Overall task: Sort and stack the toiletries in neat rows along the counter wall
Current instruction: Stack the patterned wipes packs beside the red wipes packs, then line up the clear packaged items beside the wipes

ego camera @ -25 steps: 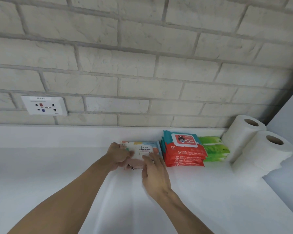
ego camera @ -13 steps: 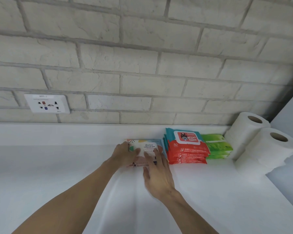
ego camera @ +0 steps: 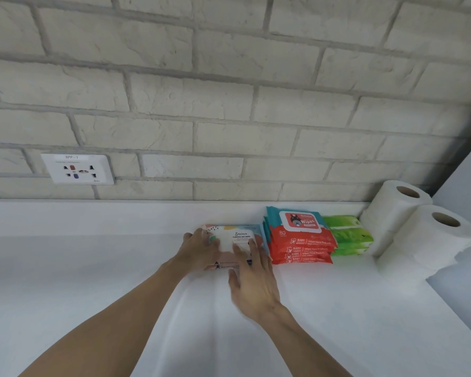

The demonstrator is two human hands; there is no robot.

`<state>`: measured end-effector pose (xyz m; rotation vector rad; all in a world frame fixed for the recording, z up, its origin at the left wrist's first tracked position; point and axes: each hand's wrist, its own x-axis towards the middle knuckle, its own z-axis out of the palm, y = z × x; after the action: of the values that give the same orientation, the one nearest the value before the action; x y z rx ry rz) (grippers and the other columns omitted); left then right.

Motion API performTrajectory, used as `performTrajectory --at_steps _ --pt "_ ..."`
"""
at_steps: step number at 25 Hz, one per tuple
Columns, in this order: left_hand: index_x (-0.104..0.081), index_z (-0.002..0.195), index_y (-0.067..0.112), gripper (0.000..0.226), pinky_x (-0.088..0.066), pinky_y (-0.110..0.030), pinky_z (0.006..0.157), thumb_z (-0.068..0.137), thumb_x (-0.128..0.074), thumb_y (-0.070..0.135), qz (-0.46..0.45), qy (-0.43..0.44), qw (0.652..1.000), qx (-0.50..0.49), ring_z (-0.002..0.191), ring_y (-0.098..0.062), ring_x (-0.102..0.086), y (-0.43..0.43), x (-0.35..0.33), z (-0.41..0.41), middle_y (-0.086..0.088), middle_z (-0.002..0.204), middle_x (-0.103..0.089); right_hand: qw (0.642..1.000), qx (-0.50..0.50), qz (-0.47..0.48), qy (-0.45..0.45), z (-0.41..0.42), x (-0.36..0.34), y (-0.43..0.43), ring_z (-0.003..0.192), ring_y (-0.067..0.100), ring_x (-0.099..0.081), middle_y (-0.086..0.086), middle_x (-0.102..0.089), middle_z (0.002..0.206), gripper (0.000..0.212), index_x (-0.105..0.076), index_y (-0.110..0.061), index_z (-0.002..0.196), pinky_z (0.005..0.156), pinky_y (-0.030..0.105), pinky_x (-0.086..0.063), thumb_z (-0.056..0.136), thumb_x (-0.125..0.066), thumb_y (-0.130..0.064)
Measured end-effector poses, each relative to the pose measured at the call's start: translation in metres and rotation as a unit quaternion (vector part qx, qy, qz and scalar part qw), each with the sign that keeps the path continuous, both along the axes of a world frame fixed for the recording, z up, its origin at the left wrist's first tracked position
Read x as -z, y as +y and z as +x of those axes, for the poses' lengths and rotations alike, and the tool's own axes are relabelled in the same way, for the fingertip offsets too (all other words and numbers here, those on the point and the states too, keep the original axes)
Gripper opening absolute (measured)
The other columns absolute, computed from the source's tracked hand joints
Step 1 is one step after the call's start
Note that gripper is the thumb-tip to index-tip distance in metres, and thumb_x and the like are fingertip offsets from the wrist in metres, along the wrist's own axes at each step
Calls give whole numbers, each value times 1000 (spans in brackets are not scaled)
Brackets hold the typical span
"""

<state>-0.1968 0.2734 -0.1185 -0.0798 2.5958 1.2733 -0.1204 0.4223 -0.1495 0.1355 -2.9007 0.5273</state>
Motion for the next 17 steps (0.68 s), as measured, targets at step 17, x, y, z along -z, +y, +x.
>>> performTrajectory --at_steps 17 --pt "-41 141 22 49 -44 -27 93 96 -48 41 17 84 996 32 109 -19 -57 -60 -22 82 1 132 -47 992 -48 -100 52 44 -32 -29 119 21 -53 0 -60 124 38 -63 -23 121 104 33 -42 84 -58 -12"
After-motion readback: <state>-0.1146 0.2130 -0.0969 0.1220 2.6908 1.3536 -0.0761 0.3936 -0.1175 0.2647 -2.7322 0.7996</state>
